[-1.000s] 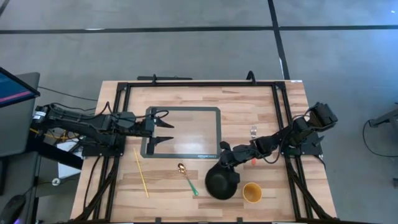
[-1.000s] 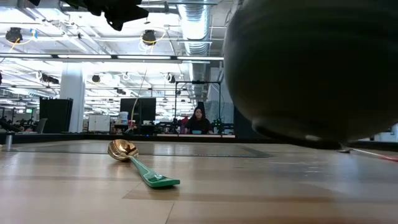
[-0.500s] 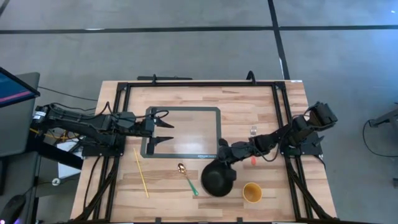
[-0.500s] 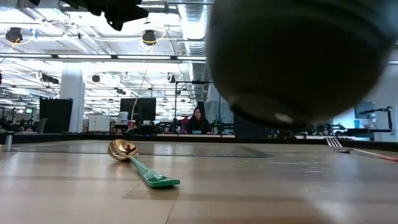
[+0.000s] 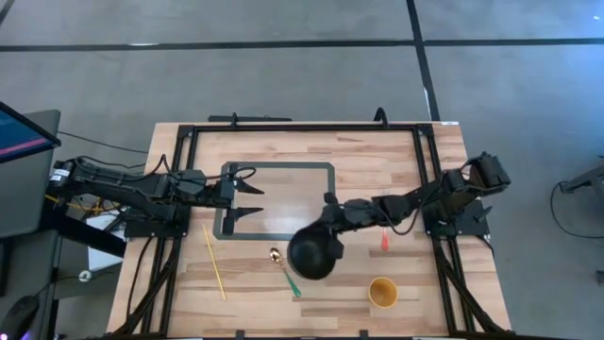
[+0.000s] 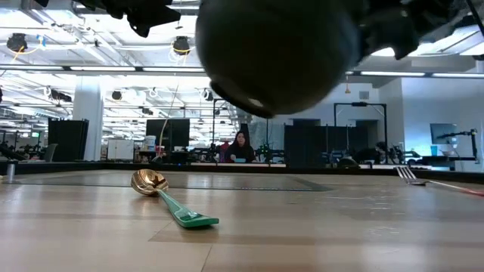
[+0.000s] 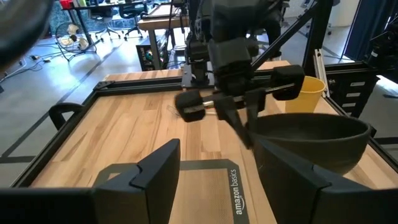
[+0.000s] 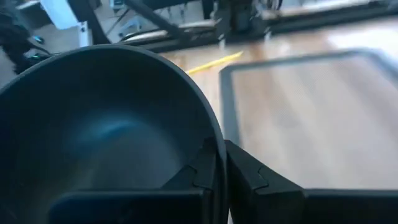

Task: Pick & Place Utensil
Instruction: Put the black bowl on the transparent mat

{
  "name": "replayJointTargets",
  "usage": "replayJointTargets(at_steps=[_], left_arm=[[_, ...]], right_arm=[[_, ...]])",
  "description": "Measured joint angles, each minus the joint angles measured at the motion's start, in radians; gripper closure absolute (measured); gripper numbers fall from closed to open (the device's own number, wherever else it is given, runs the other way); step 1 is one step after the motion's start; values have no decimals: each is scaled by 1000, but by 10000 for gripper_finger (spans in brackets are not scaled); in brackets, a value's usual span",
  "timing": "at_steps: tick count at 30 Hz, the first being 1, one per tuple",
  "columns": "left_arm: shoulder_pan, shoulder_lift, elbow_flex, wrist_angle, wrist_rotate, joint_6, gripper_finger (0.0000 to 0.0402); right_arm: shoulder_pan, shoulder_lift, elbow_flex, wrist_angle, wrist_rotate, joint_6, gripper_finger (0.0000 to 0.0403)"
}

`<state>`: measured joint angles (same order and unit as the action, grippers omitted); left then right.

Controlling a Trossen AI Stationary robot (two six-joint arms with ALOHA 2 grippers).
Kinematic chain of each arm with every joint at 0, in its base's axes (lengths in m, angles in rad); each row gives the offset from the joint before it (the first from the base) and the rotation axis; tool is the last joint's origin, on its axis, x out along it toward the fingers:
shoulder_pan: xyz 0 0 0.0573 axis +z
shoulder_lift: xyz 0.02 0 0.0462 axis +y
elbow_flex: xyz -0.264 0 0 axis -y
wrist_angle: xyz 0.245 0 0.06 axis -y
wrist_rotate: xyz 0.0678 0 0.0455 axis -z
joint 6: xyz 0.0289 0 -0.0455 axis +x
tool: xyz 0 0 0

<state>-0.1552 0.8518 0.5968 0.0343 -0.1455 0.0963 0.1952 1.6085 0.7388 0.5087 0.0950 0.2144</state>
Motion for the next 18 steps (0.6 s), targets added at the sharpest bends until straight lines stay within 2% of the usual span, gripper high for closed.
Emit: replayJointTargets(at_steps=[8,14,18], left_arm=[[0,0,0,1,0,0,193],[0,0,0,4,0,0,193],[0,0,0,4,0,0,193]], right_arm=[[-58,0,42,-11,75,-101,397],[-89,0,52,-4,223,-138,392],[-102,0,52,1,268,-134,392]])
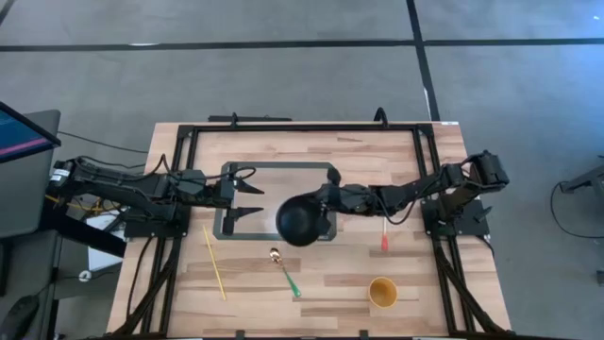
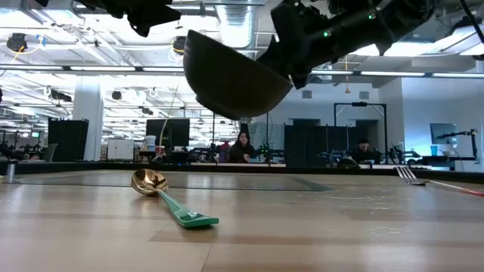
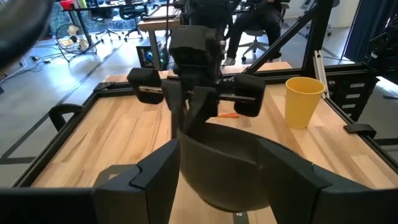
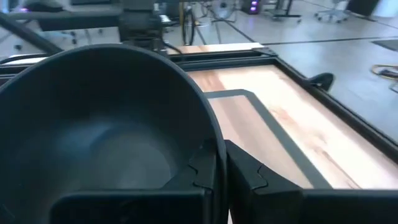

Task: Pick & Place Utensil
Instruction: Put the black bowl on the transparent mat

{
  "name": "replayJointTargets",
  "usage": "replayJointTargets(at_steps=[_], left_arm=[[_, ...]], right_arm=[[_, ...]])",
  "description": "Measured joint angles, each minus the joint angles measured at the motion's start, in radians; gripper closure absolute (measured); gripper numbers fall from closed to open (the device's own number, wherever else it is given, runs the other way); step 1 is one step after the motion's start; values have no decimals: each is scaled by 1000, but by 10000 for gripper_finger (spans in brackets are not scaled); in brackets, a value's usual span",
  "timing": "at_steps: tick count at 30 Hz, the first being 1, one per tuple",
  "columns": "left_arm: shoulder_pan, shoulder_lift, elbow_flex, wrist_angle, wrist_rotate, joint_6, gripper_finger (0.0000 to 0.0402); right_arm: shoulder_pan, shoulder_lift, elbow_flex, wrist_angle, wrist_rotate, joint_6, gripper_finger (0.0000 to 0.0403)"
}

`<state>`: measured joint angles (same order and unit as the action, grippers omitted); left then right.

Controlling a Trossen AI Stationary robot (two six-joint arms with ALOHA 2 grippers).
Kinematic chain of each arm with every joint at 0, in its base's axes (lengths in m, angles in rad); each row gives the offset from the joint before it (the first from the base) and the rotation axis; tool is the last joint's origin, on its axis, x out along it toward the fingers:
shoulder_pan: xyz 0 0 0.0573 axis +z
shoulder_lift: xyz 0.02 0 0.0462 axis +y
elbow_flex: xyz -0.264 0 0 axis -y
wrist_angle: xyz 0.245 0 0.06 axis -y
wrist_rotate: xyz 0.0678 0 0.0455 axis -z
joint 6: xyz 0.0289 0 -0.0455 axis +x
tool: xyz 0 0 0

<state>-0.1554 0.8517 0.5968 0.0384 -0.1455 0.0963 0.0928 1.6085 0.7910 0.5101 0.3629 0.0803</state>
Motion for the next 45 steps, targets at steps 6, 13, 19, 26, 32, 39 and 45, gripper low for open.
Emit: replayJointTargets(at_steps=[6,13,19,26,32,39,45], left_arm=[[0,0,0,7,0,0,193],[0,0,0,17,0,0,193],[0,0,0,23,0,0,193],[0,0,0,23,0,0,193],[0,0,0,23,0,0,193],[0,0,-28,-9,-2,-26,197],[0,0,-53,-24,-3,-26,215]], right_arm=[[-18,27,0,72,30,83,396],[-18,159,87,111,31,90,395],[-41,241,224,-56,31,130,395],[-86,296,320,-215,31,165,395],[-113,290,323,-267,7,206,395],[-139,298,324,-352,-104,262,395],[-139,298,324,-373,-131,268,395]])
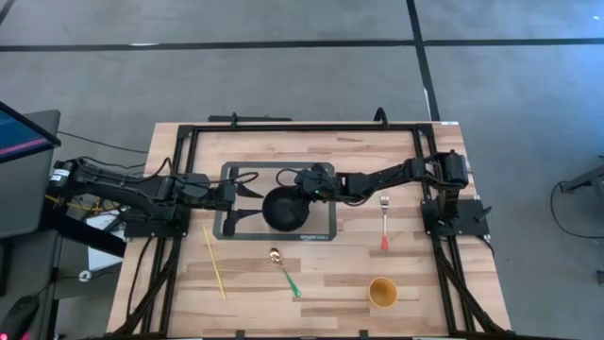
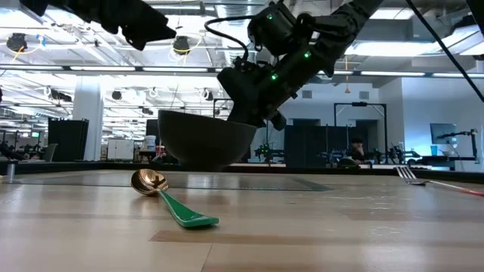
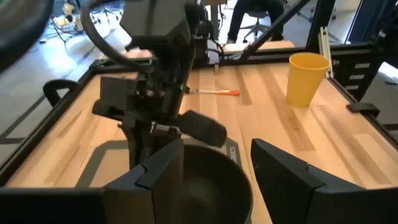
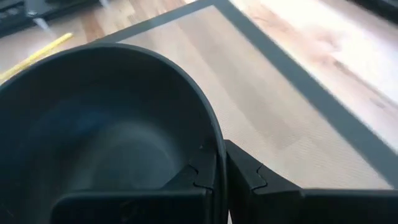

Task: Pick & Place Utensil
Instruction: Put the black bowl on the transparent mat

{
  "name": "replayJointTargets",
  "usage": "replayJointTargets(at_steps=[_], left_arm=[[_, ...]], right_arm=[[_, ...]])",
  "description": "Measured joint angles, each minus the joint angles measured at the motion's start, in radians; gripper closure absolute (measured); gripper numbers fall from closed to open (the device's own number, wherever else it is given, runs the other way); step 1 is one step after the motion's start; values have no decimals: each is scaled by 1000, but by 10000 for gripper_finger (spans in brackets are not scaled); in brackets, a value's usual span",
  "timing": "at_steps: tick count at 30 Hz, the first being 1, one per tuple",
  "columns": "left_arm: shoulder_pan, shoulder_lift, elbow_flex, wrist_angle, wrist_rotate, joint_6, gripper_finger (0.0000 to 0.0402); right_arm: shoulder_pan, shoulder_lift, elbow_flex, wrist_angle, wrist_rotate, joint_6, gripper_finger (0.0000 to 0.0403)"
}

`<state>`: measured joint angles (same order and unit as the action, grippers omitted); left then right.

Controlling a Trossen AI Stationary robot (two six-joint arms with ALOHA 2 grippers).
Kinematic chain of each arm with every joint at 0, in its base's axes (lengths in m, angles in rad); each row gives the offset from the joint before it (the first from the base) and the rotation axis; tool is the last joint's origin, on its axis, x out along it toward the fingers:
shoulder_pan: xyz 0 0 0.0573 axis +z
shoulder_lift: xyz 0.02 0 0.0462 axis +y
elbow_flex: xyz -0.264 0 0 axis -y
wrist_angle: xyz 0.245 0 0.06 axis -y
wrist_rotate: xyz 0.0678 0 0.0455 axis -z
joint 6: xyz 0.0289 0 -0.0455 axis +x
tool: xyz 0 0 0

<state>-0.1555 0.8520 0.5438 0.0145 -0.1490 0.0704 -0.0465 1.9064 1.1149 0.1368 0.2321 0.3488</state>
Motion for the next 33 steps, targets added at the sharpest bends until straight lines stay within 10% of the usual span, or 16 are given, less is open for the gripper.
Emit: replayJointTargets(at_steps=[33], left_arm=[[0,0,89,-217,-195,-45,307]], right_arm=[[-50,129,152,-87,-78,62,395]])
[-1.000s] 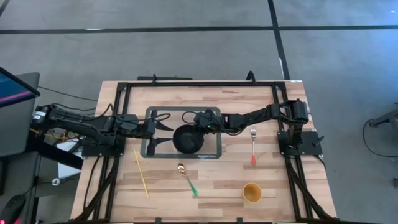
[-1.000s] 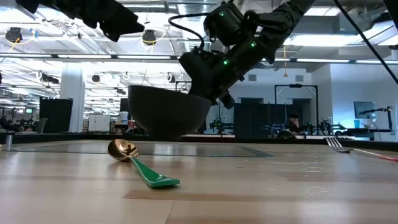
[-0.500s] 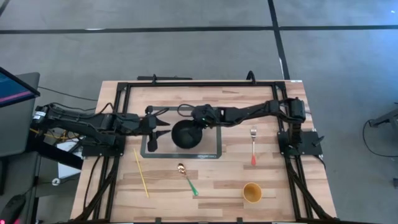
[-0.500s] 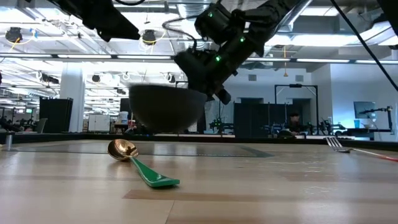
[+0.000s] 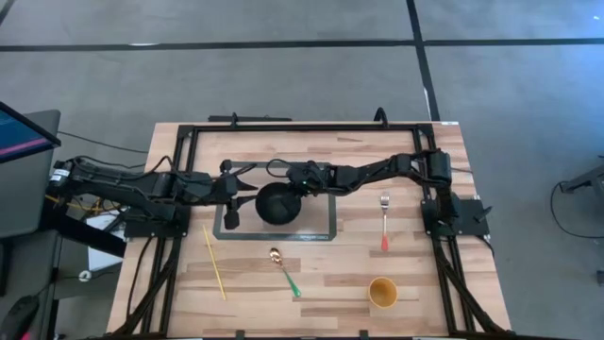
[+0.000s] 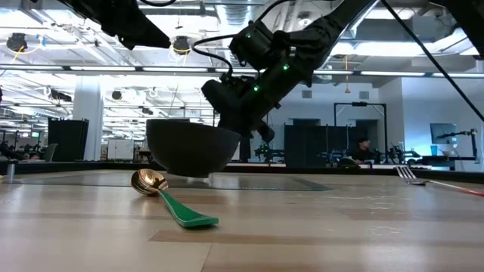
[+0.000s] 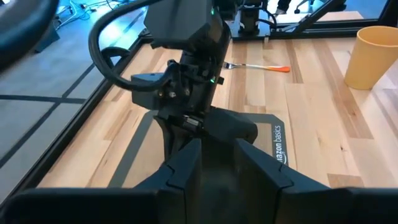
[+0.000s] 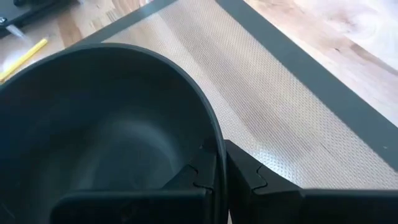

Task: Pick & Place Utensil
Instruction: Put the black bowl on the transparent mat, then put the orange fork into the black bowl on the transparent mat

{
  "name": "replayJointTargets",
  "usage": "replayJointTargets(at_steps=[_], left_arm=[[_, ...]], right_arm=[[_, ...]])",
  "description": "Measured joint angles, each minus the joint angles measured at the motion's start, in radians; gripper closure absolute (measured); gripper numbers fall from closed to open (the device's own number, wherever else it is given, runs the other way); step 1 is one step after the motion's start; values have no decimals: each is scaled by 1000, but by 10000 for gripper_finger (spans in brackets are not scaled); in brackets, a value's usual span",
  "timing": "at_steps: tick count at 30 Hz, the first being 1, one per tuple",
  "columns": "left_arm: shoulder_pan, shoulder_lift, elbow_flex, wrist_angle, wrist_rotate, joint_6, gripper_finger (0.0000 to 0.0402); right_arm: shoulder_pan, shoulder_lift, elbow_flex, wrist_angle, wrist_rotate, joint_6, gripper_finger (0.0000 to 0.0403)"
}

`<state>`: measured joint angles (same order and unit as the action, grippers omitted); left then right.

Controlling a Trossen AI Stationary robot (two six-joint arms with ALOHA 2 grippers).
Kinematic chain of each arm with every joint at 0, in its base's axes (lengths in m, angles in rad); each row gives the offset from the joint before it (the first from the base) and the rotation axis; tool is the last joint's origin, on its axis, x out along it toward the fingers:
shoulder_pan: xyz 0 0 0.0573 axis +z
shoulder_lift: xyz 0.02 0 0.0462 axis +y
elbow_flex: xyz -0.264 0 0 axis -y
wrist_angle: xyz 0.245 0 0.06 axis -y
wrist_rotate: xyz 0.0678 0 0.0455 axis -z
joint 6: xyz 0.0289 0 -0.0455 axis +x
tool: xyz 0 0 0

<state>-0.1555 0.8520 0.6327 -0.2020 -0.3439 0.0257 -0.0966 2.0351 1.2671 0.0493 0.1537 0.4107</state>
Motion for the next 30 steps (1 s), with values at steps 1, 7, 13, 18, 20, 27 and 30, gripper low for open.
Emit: replayJointTargets(at_steps=[1,7,13,18,20,27,30], left_arm=[[0,0,0,1,0,0,307],[0,0,0,1,0,0,307],[0,0,0,1,0,0,307],[0,0,0,1,0,0,307],[0,0,0,1,0,0,307],[0,0,0,1,0,0,307],[0,0,0,1,0,0,307]], right_arm=[[0,0,0,-1,-1,0,395],[3,0,6,17,-45,2,393],[0,0,5,16,-72,1,366],[0,0,5,16,-75,-1,338],[-1,0,5,16,-75,-1,331],[-1,-4,3,18,-75,-112,316],[-1,-17,3,26,-75,-153,315]])
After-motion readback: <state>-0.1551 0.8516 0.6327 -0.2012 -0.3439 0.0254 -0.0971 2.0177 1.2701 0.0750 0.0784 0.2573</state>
